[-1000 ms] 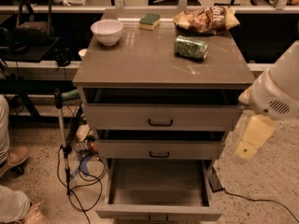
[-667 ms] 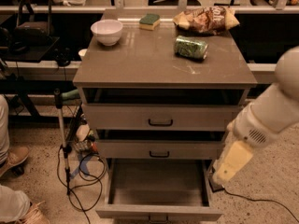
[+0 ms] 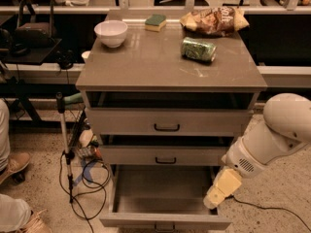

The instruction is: Close bottom drawer

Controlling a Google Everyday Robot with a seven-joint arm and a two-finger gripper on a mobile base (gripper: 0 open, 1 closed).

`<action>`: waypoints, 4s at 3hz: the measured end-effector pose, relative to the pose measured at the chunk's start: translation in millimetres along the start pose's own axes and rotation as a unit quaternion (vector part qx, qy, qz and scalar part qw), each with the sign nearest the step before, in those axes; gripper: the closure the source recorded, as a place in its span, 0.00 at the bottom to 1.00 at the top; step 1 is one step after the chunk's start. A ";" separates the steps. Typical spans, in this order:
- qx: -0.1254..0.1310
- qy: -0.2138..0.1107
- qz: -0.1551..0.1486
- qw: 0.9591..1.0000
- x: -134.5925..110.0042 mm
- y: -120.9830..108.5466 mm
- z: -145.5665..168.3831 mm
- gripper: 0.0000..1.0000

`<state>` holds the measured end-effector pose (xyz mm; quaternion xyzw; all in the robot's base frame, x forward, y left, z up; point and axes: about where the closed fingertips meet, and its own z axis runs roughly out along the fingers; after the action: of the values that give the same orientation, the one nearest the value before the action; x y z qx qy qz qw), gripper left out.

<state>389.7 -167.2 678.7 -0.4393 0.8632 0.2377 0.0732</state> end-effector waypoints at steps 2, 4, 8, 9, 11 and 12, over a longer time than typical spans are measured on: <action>-0.019 -0.012 0.063 0.998 30.2 -18.4 65.9 0.00; -0.027 -0.032 0.180 0.983 80.4 -91.4 238.5 0.00; -0.076 -0.013 0.291 0.953 148.1 -124.9 409.7 0.87; -0.072 -0.015 0.304 0.950 152.3 -132.2 416.0 1.00; 0.018 -0.037 0.353 0.935 175.9 -208.3 456.4 1.00; 0.047 -0.077 0.348 0.933 161.3 -236.4 456.0 1.00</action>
Offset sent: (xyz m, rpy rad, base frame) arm 0.0103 -0.0052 -0.1720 0.0655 0.0606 -0.3013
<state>442.3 -185.9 143.2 -0.0879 0.9639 0.2403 0.0733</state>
